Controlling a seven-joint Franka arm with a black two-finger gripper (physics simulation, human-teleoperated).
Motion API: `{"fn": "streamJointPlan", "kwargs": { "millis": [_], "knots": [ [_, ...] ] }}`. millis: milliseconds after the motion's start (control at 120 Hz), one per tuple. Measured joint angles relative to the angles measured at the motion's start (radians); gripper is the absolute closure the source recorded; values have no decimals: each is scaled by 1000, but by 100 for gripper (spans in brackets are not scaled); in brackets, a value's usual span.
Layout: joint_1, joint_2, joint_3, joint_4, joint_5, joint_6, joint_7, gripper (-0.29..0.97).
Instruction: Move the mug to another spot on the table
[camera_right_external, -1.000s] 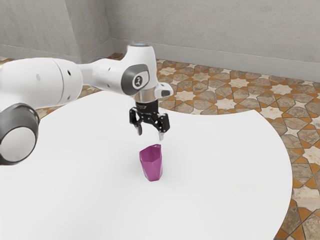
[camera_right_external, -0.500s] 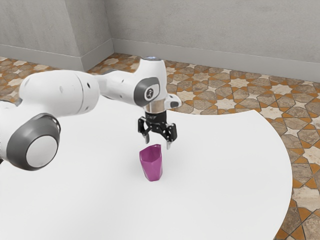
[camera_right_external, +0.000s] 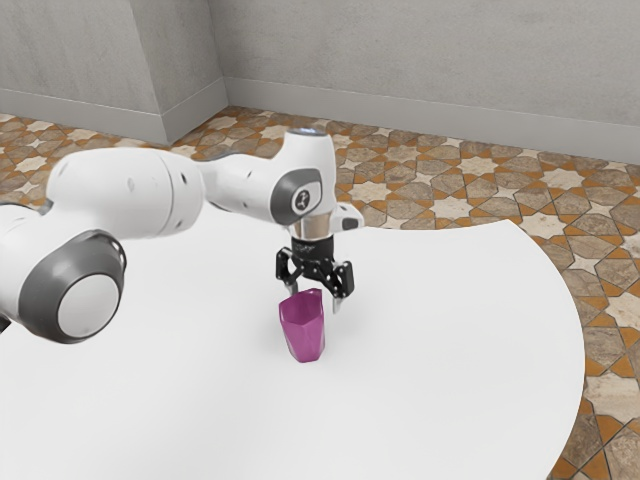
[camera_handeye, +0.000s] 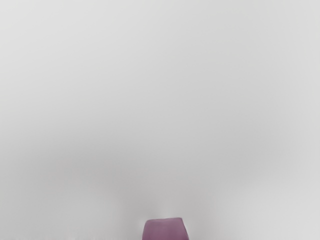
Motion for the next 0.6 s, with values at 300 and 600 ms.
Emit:
{"fn": "streamJointPlan", "kwargs": {
  "millis": [300,600],
  "knots": [
    [2,14,-1,0,-2,1,-5,26],
    [13,8,-1,13,-5,-25,-9,57]
  ]
}}
